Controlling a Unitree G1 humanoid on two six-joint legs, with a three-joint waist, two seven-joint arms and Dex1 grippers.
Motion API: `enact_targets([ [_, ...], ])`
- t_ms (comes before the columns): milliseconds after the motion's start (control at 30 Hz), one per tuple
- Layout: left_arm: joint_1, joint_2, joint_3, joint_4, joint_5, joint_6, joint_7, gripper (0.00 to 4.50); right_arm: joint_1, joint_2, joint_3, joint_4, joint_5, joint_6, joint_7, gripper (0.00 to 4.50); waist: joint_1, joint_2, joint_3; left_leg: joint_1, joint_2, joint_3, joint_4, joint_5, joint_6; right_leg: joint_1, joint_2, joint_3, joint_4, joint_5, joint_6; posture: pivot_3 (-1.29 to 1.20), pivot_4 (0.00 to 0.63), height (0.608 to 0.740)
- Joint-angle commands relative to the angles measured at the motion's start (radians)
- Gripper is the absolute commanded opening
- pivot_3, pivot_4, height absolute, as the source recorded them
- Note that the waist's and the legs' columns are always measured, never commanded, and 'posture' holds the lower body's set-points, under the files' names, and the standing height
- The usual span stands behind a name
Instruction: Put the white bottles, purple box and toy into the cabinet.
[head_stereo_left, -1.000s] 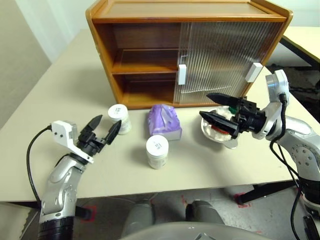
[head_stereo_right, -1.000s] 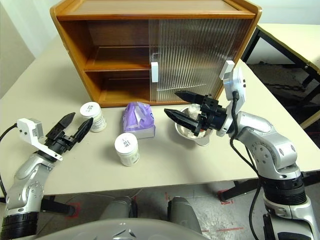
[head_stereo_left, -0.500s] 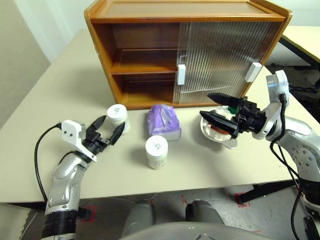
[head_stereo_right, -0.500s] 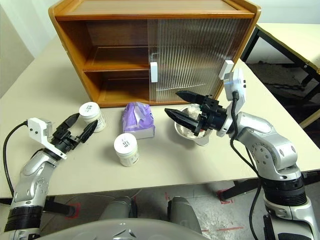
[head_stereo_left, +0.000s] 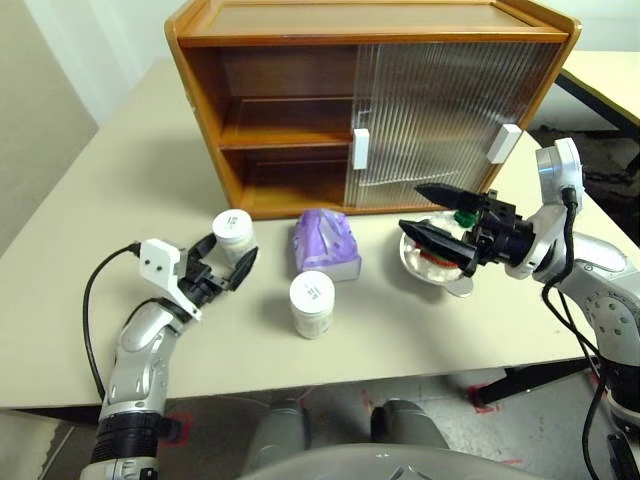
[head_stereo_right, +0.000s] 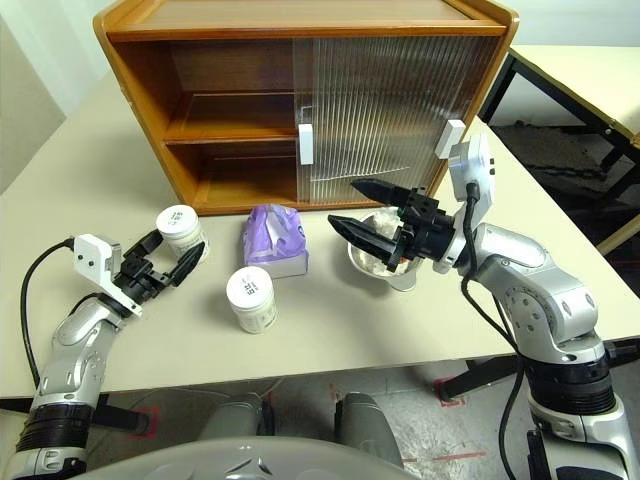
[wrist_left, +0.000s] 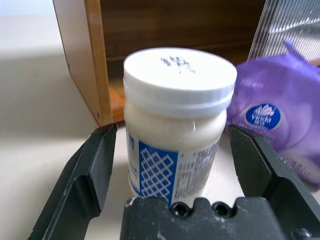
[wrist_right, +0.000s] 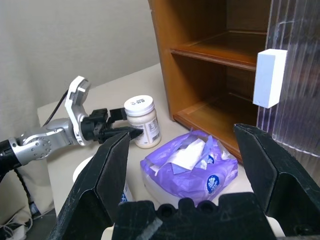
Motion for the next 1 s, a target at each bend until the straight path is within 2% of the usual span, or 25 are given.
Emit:
enact_targets([
  [33,-0.006,0.006,-0.011,0.031,0.027,-0.02,0.006,4.47,0.012,-0.005,-0.013,-0.017,0.008,0.005,-0.006,4.5,0.0,0.0,0.0,0.0,0.0,0.0,0.0,0.0,0.0,0.0,0.0,0.0,0.0,0.0,0.0,0.0,0.0,0.74],
  [400,-0.025,0.004,-0.013,0.051,0.034,-0.02,0.01,4.47,0.019,-0.006,-0.015,-0.025,0.011,0.005,-0.014,4.5,-0.001,0.0,0.0,0.0,0.0,0.0,0.0,0.0,0.0,0.0,0.0,0.0,0.0,0.0,0.0,-0.01,0.0,0.74],
  [533,-0.03,0.006,-0.015,0.058,0.034,-0.023,0.009,3.22,0.019,-0.003,-0.013,-0.026,0.01,0.002,-0.02,4.5,-0.002,0.0,0.0,0.0,0.0,0.0,0.0,0.0,0.0,-0.001,0.0,0.0,0.0,0.0,0.0,-0.01,0.0,0.74],
  [567,-0.031,0.007,-0.015,0.058,0.034,-0.022,0.008,3.04,0.019,-0.003,-0.013,-0.026,0.009,0.001,-0.02,4.5,-0.002,0.0,0.0,0.0,0.0,0.0,0.0,0.0,0.0,-0.001,0.0,0.0,0.0,0.0,0.0,-0.01,0.0,0.74],
  [833,-0.048,0.005,-0.022,0.01,0.025,0.001,0.018,3.04,0.023,-0.001,-0.013,-0.023,0.004,-0.007,-0.019,4.5,-0.002,0.0,0.0,0.0,0.0,0.001,0.0,0.0,0.0,-0.001,0.0,0.0,0.0,0.0,0.0,-0.01,0.0,0.74],
  [1000,-0.142,-0.02,-0.036,-0.006,0.031,0.01,0.065,3.04,0.027,0.002,-0.011,-0.025,0.001,-0.009,-0.022,4.5,0.001,0.0,0.0,-0.002,0.0,0.0,0.001,0.0,0.0,-0.002,0.0,-0.001,0.0,0.001,0.001,-0.02,0.0,0.74],
])
